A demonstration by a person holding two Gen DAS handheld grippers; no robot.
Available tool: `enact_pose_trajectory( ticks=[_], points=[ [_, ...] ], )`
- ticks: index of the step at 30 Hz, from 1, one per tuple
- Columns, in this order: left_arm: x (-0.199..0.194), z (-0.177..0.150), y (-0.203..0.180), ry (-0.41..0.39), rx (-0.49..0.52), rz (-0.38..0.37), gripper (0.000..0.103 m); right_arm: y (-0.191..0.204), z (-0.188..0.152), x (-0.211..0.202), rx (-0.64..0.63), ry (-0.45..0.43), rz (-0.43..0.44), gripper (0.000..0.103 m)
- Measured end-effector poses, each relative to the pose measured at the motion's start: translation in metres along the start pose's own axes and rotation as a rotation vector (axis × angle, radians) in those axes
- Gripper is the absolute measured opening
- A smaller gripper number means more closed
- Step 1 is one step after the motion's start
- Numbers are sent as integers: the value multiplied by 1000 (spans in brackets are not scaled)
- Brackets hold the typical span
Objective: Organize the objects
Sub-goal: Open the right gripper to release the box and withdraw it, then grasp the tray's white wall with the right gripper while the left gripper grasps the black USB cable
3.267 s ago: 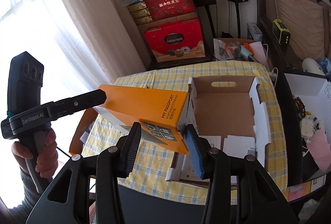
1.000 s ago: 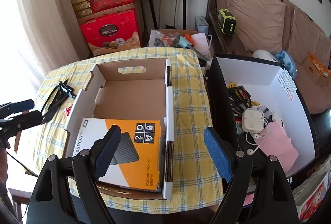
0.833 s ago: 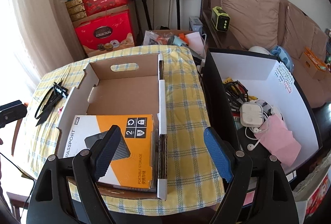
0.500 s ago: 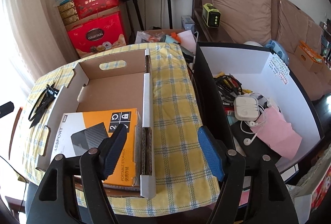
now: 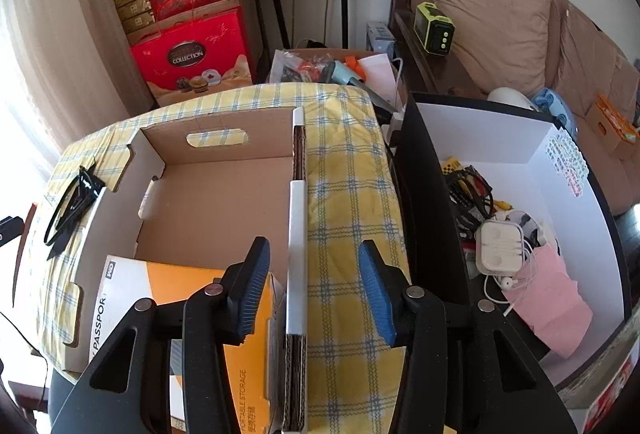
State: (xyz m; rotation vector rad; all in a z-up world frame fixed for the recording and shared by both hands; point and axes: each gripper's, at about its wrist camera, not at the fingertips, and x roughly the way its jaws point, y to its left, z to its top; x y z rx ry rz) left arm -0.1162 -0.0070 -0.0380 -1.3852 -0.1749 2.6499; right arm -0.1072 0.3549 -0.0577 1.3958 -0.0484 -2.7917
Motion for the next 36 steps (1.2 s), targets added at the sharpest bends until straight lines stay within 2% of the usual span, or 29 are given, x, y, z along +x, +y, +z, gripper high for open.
enact_pose_trajectory(
  ticks=[2, 4, 7, 13, 21, 25, 26, 28, 30, 36],
  points=[
    [2, 1, 3, 10, -10, -14, 98, 3, 2, 8, -7, 23, 3, 33],
    [6, 3, 9, 22, -29, -32, 98, 5, 3, 15, -9, 46, 10, 19],
    [12, 7, 16, 51, -40, -52, 96, 5, 3, 22, 2, 71, 24, 10],
    [23, 15, 40, 83, -120, -79, 92, 4, 2, 24, 4, 74, 28, 9],
    [45, 27, 49, 121, -97, -19, 91, 3, 2, 25, 11, 77, 35, 9],
    [67, 35, 45, 165, -65, 24, 79, 3, 3, 25, 18, 79, 40, 9],
    [74, 37, 45, 181, -66, 29, 70, 3, 3, 25, 18, 79, 39, 9],
    [87, 40, 45, 217, -75, 17, 62, 3, 3, 25, 15, 82, 38, 9],
    [95, 41, 44, 232, -82, 12, 61, 3, 2, 26, 15, 85, 39, 9],
    [102, 39, 36, 235, -37, 52, 46, 3, 1, 27, 19, 95, 40, 9]
  ],
)
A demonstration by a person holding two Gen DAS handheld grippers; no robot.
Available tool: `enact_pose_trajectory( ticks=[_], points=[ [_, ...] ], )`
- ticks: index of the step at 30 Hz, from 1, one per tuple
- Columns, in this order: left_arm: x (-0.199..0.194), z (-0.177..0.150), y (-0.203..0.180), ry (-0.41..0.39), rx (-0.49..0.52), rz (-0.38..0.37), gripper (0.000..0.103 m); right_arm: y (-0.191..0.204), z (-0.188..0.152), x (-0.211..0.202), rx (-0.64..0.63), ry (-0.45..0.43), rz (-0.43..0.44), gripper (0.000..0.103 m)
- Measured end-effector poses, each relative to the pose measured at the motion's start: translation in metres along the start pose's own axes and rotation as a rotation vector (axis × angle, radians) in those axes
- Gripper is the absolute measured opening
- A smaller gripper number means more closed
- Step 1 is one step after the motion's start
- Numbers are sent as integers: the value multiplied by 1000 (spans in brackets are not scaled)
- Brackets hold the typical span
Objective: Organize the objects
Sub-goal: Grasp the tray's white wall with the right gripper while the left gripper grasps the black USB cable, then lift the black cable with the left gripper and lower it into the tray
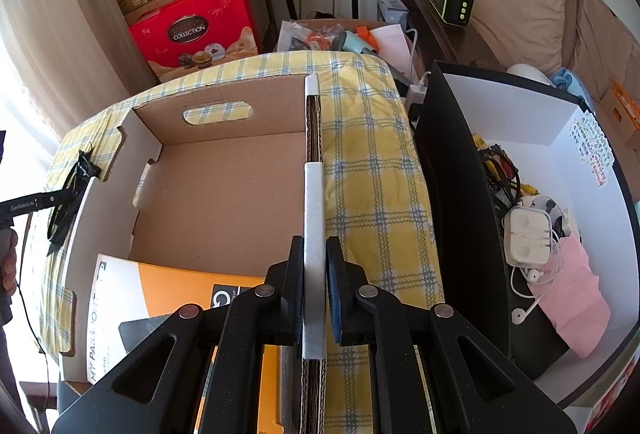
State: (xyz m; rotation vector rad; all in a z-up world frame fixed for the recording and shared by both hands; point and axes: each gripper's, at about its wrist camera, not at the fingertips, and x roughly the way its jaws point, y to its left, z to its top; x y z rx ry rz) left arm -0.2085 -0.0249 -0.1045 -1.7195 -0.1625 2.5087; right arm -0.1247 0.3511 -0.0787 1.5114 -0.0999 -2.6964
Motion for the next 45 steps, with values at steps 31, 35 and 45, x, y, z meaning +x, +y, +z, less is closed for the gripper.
enact_pose_trajectory(
  ticks=[31, 35, 45],
  points=[
    [-126, 18, -86, -195, 121, -258, 16, -7, -3, -5, 50, 2, 41, 10],
    [-104, 14, -119, -163, 145, -292, 17, -9, -4, -6, 63, 5, 54, 11],
    [-48, 5, -198, -64, 270, -295, 17, -11, -4, -6, 72, 9, 63, 11]
  ],
)
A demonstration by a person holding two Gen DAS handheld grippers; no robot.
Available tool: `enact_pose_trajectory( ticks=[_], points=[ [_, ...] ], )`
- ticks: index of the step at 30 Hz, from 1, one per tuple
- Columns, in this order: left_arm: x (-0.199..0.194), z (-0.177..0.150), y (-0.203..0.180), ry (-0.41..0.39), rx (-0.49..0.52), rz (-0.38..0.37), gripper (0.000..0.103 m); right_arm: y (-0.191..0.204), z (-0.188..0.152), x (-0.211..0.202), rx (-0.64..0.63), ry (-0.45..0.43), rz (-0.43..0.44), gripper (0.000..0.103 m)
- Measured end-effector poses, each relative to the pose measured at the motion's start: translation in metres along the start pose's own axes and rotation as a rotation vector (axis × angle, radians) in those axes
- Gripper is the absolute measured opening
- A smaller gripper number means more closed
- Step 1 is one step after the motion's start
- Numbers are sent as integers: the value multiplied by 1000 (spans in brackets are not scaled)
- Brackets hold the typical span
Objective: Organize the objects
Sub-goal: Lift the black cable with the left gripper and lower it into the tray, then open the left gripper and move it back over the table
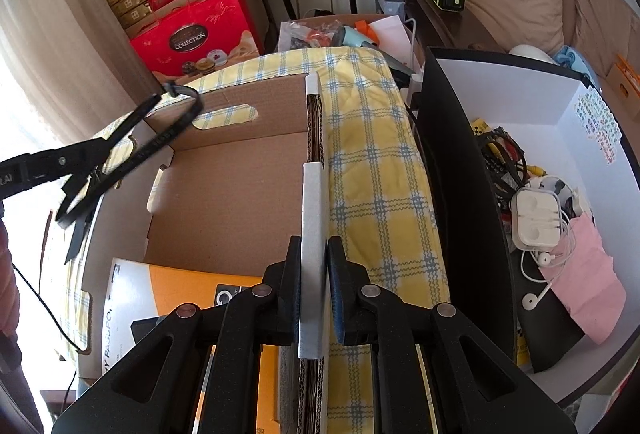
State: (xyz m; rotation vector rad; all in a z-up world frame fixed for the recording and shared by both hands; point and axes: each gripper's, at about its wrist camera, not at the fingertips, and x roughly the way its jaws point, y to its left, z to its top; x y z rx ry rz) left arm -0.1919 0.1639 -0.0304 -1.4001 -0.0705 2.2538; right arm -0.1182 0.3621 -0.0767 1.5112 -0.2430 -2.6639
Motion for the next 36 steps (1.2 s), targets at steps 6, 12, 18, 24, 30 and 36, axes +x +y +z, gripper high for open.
enact_pose_trajectory(
  ticks=[6, 12, 18, 24, 30, 36],
  points=[
    [30, -3, -23, 50, 63, 37, 17, 0, 0, 0, 3, 0, 1, 11],
    [50, -3, -24, 83, 85, 88, 28, 0, 0, -1, 2, 1, 1, 11],
    [35, 0, -7, 60, 14, 12, 51, 0, 0, -2, 5, 0, 7, 11],
    [-9, -1, 10, -14, -3, -5, 65, -1, -1, -2, 4, -2, 8, 11],
    [-41, -12, 44, -70, -34, 91, 73, 0, -1, -2, 3, -2, 6, 11],
    [-56, -28, 72, -100, -64, 197, 79, 1, -1, -2, -3, -1, -2, 12]
  ],
)
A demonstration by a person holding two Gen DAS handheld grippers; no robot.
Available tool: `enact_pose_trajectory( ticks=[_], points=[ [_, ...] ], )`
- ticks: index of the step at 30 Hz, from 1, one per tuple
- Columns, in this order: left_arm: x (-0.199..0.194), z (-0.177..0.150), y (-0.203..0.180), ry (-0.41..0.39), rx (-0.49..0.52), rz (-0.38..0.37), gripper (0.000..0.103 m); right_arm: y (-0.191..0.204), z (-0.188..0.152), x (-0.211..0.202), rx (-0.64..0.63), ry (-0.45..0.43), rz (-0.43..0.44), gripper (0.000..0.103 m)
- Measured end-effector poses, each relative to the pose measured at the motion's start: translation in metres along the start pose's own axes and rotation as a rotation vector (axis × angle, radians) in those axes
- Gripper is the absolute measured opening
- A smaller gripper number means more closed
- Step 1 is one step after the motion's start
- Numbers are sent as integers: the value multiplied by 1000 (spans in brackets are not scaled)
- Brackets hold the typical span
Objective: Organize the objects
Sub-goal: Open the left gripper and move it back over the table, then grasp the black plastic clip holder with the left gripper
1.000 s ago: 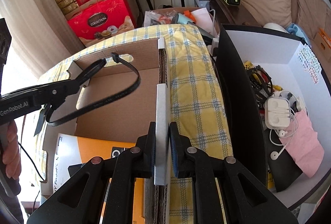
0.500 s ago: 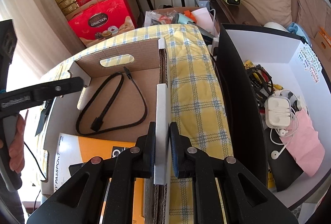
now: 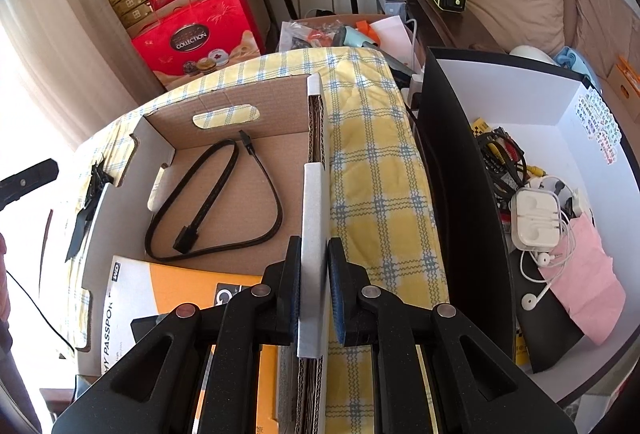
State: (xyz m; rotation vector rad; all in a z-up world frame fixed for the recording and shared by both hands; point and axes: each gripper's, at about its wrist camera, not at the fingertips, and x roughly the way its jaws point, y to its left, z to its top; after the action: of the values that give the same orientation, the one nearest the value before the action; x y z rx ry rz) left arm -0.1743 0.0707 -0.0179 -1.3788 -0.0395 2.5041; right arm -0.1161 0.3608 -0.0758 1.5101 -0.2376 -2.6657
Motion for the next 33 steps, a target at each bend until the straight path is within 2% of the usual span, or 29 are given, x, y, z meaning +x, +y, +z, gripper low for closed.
enact_pose_trajectory(
  ticks=[8, 14, 22, 24, 27, 33],
  points=[
    [-6, -16, 30, -14, -27, 84, 82, 2, 2, 1, -7, 3, -17, 11],
    [-3, -25, 48, 29, -60, 57, 82, 3, 3, 2, -6, 8, -24, 11],
    [15, -32, 89, 84, -183, 35, 81, 3, 1, 3, -9, 18, -28, 11],
    [19, -34, 92, 100, -185, 19, 81, 3, 1, 3, -10, 19, -26, 11],
    [26, -34, 100, 101, -207, 50, 81, 2, 1, 3, -11, 20, -27, 11],
    [49, -28, 112, 128, -239, 54, 81, 3, 1, 3, -9, 20, -26, 12]
  ],
)
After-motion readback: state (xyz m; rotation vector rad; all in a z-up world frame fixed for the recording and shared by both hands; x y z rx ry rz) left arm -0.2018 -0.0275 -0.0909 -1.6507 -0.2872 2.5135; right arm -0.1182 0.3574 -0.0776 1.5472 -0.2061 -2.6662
